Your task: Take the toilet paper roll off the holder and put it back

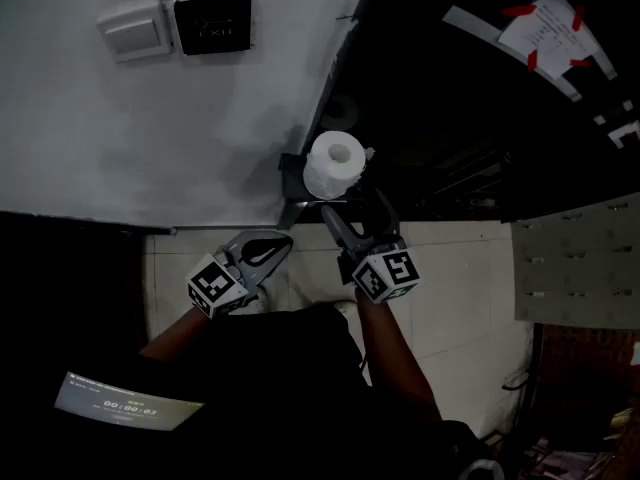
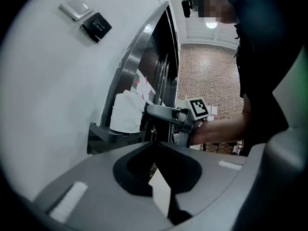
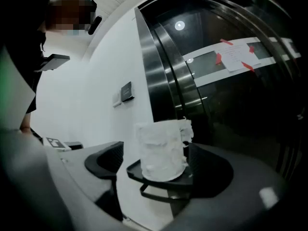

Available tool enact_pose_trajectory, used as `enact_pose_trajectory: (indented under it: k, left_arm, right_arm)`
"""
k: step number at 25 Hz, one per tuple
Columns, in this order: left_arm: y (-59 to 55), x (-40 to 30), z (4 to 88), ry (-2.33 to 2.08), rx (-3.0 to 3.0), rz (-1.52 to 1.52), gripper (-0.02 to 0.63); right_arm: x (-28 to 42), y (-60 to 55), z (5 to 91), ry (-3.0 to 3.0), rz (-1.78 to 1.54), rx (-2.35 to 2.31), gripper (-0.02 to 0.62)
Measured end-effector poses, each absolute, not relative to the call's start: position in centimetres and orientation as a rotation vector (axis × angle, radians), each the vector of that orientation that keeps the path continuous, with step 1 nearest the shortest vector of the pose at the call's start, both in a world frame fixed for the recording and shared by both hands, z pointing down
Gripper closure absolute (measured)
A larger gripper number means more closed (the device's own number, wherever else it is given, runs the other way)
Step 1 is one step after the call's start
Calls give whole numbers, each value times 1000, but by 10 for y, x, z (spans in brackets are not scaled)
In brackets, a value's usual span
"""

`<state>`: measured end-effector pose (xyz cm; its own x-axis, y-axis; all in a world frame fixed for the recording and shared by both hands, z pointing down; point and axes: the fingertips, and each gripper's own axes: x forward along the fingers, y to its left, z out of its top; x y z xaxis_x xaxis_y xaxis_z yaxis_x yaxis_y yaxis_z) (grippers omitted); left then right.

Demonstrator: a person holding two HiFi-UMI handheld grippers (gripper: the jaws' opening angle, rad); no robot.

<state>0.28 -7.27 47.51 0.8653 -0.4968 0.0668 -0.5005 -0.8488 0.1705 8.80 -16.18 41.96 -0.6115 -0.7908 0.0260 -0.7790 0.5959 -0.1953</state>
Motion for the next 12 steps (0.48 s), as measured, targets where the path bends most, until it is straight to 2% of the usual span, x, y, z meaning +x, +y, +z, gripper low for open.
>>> enact_pose_trajectory:
  k: [1,3,12]
  left_arm:
    - [-71,3,475,-769,2853,29,603]
    - [-69,3,476,-769,2848,30,603]
    - [-73,-6,476,-798,2836,23,603]
  right_arm:
    - [88,-167,415,2740,-296,-1359,157]
    - [87,-178,406,2723,-314,-1359,136]
    - [62,-212,407,2797,-366,-1374,123]
